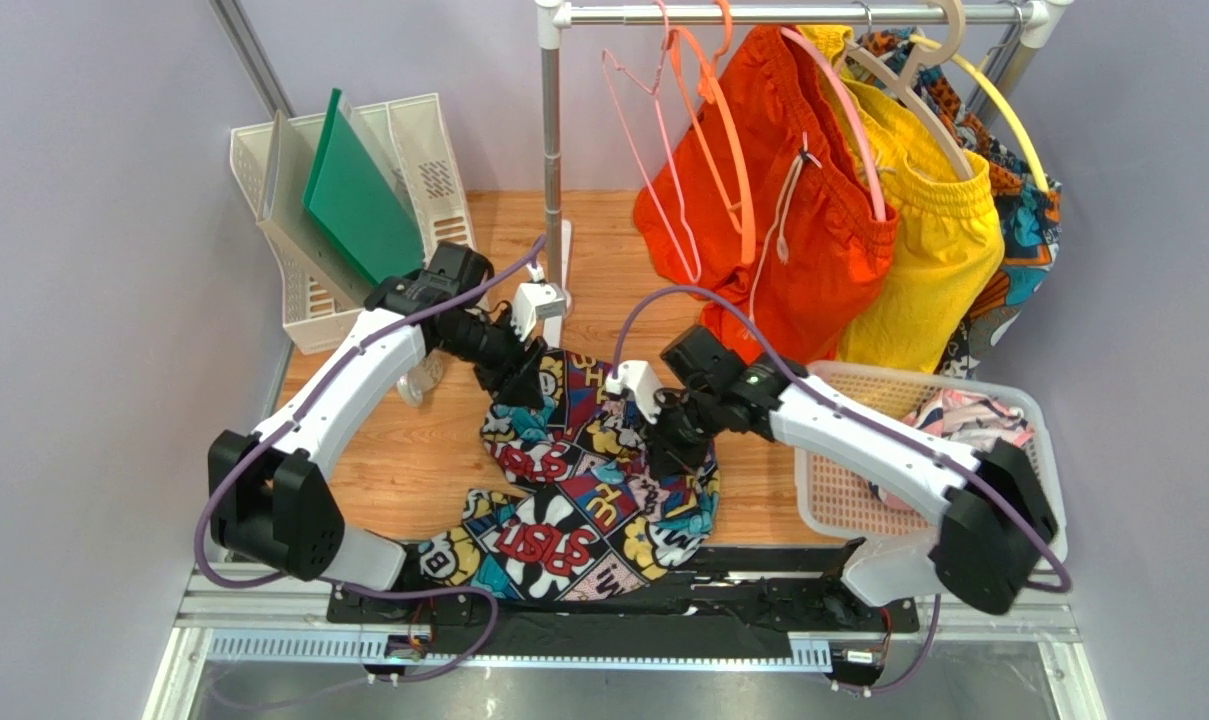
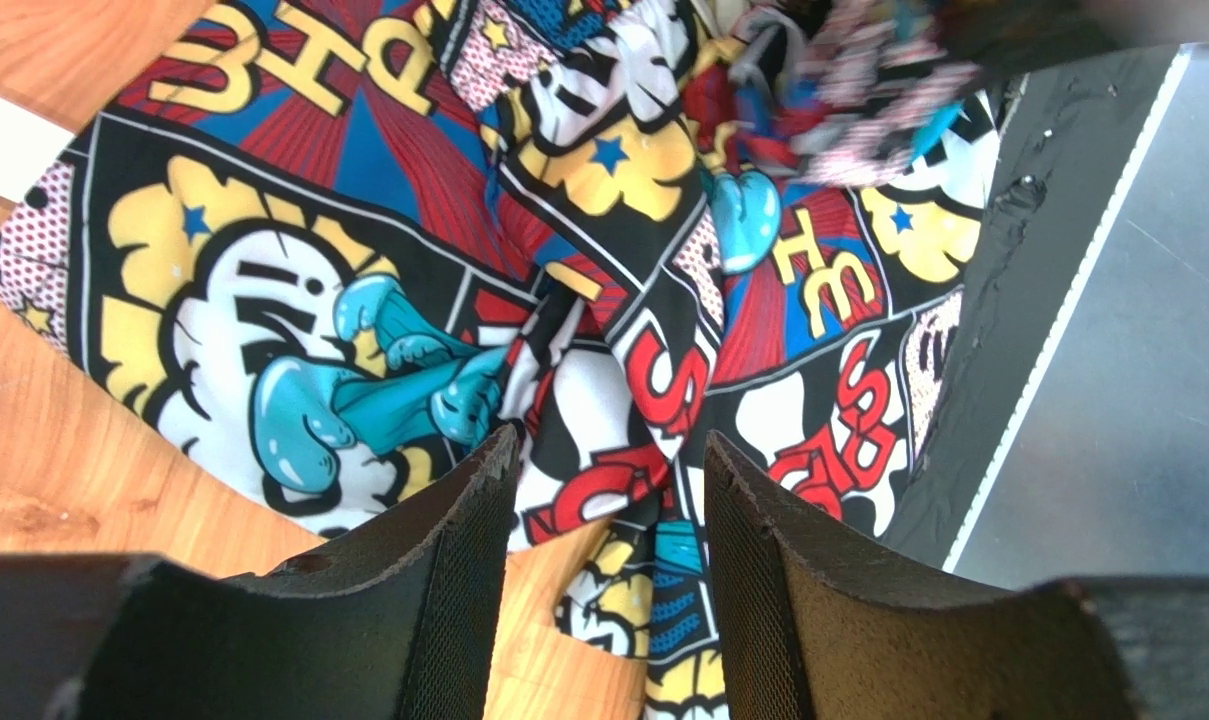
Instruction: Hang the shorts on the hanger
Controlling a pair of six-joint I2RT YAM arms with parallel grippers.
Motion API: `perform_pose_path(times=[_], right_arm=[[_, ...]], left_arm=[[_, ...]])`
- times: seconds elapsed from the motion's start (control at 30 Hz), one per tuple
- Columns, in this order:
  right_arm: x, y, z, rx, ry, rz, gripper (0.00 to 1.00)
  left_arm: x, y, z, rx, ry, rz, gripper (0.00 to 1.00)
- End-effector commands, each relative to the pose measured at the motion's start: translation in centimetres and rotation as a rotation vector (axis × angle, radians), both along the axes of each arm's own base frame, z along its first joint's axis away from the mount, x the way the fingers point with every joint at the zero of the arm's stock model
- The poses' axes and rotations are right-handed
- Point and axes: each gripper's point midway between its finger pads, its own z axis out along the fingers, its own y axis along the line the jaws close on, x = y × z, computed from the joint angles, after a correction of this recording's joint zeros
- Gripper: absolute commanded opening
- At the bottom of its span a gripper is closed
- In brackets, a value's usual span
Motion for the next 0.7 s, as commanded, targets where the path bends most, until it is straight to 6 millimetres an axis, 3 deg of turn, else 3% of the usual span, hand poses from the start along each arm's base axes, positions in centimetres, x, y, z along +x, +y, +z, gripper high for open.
perform_pose_path(times=[0.0, 0.07, 0.17, 0.33, 0.43, 0.53, 0.57, 0.67], right_arm=[[-4.5, -4.1, 5.0, 0.059, -0.111, 0.249, 0.0], [-7.1, -7.0, 5.3, 0.033, -0.102, 0.328, 0.0], [-7.4, -9.2, 5.4, -0.009, -0.233, 0.455, 0.0], [-9.6, -13.8, 3.5, -0.167, -0.182, 0.66, 0.0], [-10.8, -15.8, 2.5, -0.193, -0.211, 0.777, 0.0], [-11.4, -16.4, 1.6, -0.203, -0.237, 0.833, 0.0], [-11.4, -16.4, 1.5, -0.203, -0.239, 0.835, 0.0], [-11.5, -16.2, 1.2, -0.207, -0.229, 0.826, 0.0]], left_arm=[[2.6, -2.2, 0.7, -0.027, -0.034, -0.006, 0.54], [2.9, -4.6, 0.2, -0.021, -0.03, -0.054, 0.54], [2.8, -8.6, -0.7, -0.016, -0.005, -0.099, 0.54], [2.9, -14.2, -3.4, 0.022, 0.045, -0.169, 0.53], [2.8, -16.4, -5.2, 0.053, 0.036, -0.208, 0.53], [3.3, -17.8, -6.2, 0.074, 0.035, -0.201, 0.55], [3.4, -18.0, -7.6, 0.101, 0.061, -0.187, 0.55], [3.9, -18.1, -9.1, 0.141, 0.077, -0.14, 0.56]])
